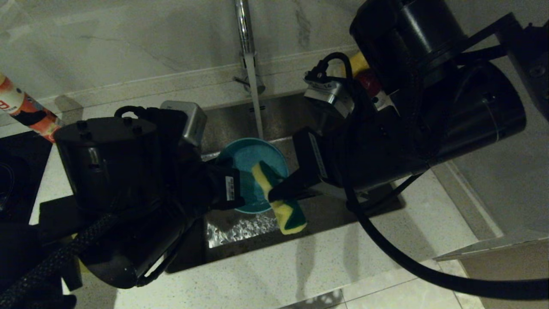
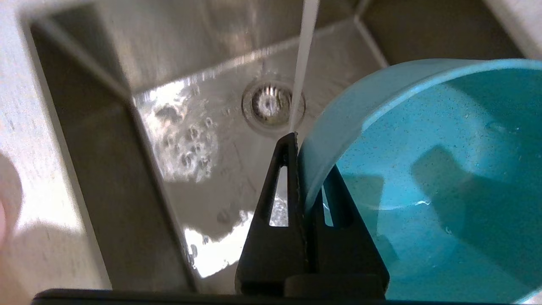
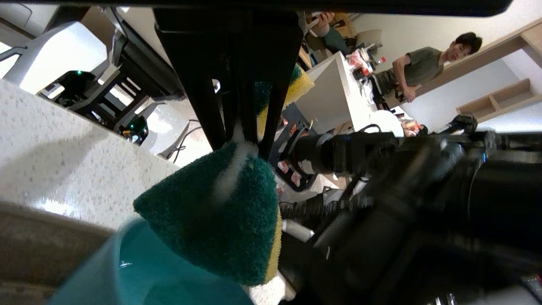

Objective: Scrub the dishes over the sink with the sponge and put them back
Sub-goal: Wipe the bowl

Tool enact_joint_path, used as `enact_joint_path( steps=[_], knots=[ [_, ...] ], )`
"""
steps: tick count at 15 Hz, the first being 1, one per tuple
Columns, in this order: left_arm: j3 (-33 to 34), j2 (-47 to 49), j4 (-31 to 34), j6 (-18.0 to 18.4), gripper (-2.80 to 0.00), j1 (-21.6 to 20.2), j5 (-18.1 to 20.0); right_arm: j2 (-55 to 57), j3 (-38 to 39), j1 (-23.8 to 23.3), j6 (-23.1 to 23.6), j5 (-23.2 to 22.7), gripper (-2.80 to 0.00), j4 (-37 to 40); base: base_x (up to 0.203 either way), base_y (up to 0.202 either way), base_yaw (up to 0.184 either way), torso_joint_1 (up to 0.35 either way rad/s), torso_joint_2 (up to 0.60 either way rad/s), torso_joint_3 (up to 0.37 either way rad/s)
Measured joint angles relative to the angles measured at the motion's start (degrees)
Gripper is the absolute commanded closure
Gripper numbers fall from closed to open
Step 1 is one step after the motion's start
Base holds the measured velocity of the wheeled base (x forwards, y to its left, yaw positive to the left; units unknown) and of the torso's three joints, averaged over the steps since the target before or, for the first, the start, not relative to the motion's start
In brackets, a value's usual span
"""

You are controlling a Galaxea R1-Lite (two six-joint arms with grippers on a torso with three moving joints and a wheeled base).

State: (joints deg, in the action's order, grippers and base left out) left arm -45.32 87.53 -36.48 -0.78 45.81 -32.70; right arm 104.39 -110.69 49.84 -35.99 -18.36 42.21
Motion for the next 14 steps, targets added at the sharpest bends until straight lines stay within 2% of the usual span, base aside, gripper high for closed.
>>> enact_joint_path(
  steps=[2, 14],
  knots=[
    [2.0, 0.2, -4.4, 1.3, 0.0, 0.5, -0.2, 1.0, 0.0, 0.0, -0.1, 0.1, 0.0, -1.3, 0.0, 0.0, 0.0, 0.0, 0.0, 0.0],
    [7.2, -1.6, -7.7, 1.5, 0.0, 3.0, 0.1, 4.6, -0.1, -3.0, -0.2, 0.1, 0.0, -5.3, 0.0, 0.0, 0.0, 0.0, 0.0, 0.0]
  ],
)
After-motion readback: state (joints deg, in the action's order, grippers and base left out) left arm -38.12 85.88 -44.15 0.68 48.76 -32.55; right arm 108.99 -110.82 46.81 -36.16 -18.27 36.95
